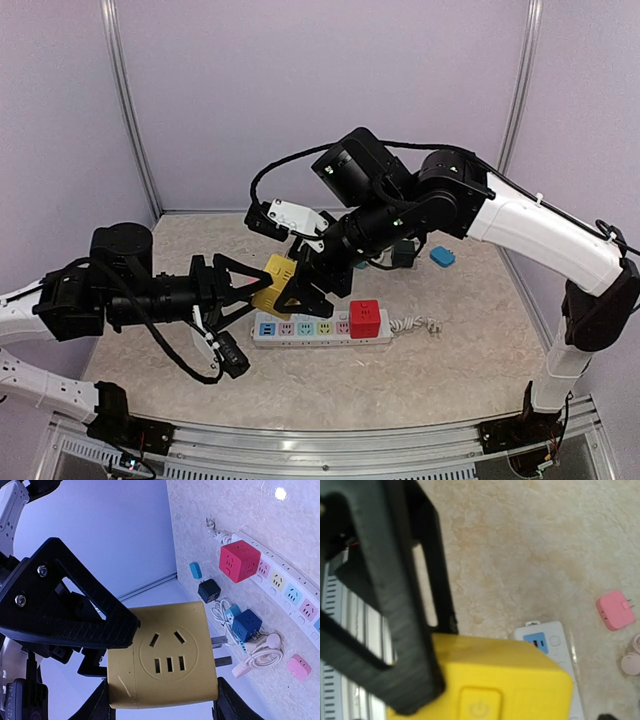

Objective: Insert the plug
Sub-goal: Pick up the plug from the center of the board.

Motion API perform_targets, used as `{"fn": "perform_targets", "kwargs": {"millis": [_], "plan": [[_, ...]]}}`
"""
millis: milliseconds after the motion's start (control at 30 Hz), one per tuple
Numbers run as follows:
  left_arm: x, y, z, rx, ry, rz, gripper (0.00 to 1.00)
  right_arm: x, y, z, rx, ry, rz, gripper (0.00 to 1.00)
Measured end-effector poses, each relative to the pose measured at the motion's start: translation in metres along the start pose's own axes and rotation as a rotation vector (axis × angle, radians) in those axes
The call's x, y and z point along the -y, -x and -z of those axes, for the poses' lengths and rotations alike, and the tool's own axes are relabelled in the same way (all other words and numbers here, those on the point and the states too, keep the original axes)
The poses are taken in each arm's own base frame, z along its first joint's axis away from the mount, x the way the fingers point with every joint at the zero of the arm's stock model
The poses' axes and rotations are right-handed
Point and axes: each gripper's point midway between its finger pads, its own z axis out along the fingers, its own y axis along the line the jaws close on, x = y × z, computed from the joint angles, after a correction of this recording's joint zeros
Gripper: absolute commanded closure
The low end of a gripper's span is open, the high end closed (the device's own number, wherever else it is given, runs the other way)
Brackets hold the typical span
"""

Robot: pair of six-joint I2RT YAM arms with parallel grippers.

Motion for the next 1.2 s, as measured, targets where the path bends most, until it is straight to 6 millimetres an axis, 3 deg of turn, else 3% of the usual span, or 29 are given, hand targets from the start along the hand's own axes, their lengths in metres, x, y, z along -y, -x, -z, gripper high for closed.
{"fn": "perform_targets", "kwargs": {"millis": [100, 167, 433, 467, 500, 567, 600, 733, 900, 967, 1067, 1200], "plan": [[-0.003, -0.001, 0.000, -0.002, 0.012, 0.001, 1.00, 0.004, 0.001, -0.002, -0.004, -0.023, 0.000, 0.07], [-0.003, -0.001, 0.000, -0.004, 0.018, 0.001, 1.00, 0.007, 0.003, -0.006, -0.006, -0.033, 0.000, 0.20], [0.007, -0.001, -0.002, -0.015, 0.000, 0.007, 1.00, 0.006, 0.002, -0.022, -0.023, -0.013, -0.030, 1.00], [0.007, -0.002, -0.002, -0.017, 0.004, 0.013, 1.00, 0.006, 0.001, -0.022, -0.023, -0.011, -0.032, 1.00], [0.008, -0.002, -0.003, -0.018, 0.004, 0.018, 0.86, 0.006, 0.001, -0.023, -0.025, -0.011, -0.037, 1.00], [0.012, -0.001, -0.003, -0.018, -0.003, 0.031, 0.18, 0.005, -0.003, -0.026, -0.029, -0.009, -0.053, 1.00], [0.014, 0.000, -0.004, -0.017, -0.008, 0.041, 0.03, 0.005, -0.005, -0.027, -0.032, -0.008, -0.063, 1.00], [0.018, -0.007, -0.003, -0.050, -0.013, 0.153, 0.01, 0.011, -0.024, -0.036, -0.074, -0.055, -0.134, 1.00], [0.031, -0.035, 0.000, -0.142, -0.043, 0.486, 0.01, 0.048, -0.059, -0.045, -0.144, -0.247, -0.349, 1.00], [0.048, -0.054, 0.000, -0.203, -0.073, 0.671, 0.01, 0.066, -0.074, -0.047, -0.154, -0.333, -0.454, 1.00], [0.087, -0.080, 0.000, -0.309, -0.129, 0.986, 0.01, 0.085, -0.096, -0.052, -0.161, -0.429, -0.583, 1.00], [0.147, -0.077, -0.006, -0.384, -0.243, 1.279, 0.01, 0.105, -0.125, -0.054, -0.180, -0.543, -0.705, 1.00]]}}
